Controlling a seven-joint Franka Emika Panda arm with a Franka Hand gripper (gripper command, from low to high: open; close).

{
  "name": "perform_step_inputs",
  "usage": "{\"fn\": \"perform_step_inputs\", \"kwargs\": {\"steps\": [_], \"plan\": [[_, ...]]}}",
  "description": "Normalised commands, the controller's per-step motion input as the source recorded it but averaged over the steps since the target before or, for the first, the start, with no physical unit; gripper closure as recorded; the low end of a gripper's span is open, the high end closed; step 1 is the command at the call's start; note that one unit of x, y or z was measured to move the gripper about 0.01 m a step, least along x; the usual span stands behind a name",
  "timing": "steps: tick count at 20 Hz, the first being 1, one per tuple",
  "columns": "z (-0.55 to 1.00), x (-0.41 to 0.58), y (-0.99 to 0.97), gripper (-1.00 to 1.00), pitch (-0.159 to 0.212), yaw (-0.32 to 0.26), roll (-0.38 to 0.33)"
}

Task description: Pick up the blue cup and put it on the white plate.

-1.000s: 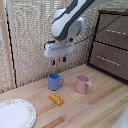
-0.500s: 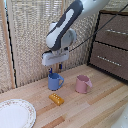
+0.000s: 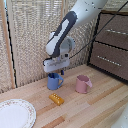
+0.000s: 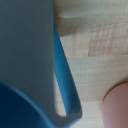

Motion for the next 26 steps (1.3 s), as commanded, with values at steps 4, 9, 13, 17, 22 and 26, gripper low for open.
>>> {"fn": "perform_step_inputs", "kwargs": {"steps": [4, 9, 13, 17, 22, 26], "plan": [[-0.17, 0.0, -0.01, 1.0, 0.004, 0.011, -0.017], [-0.13, -0.01, 0.0, 1.0, 0.011, 0.004, -0.007], [0.0, -0.038, 0.02, 1.0, -0.007, 0.0, -0.002], [0.03, -0.119, 0.08, 1.0, -0.035, 0.024, 0.0], [0.02, -0.294, 0.2, 1.0, -0.011, 0.004, 0.004], [0.06, -0.356, 0.25, 1.0, -0.028, -0.013, 0.054]]}}
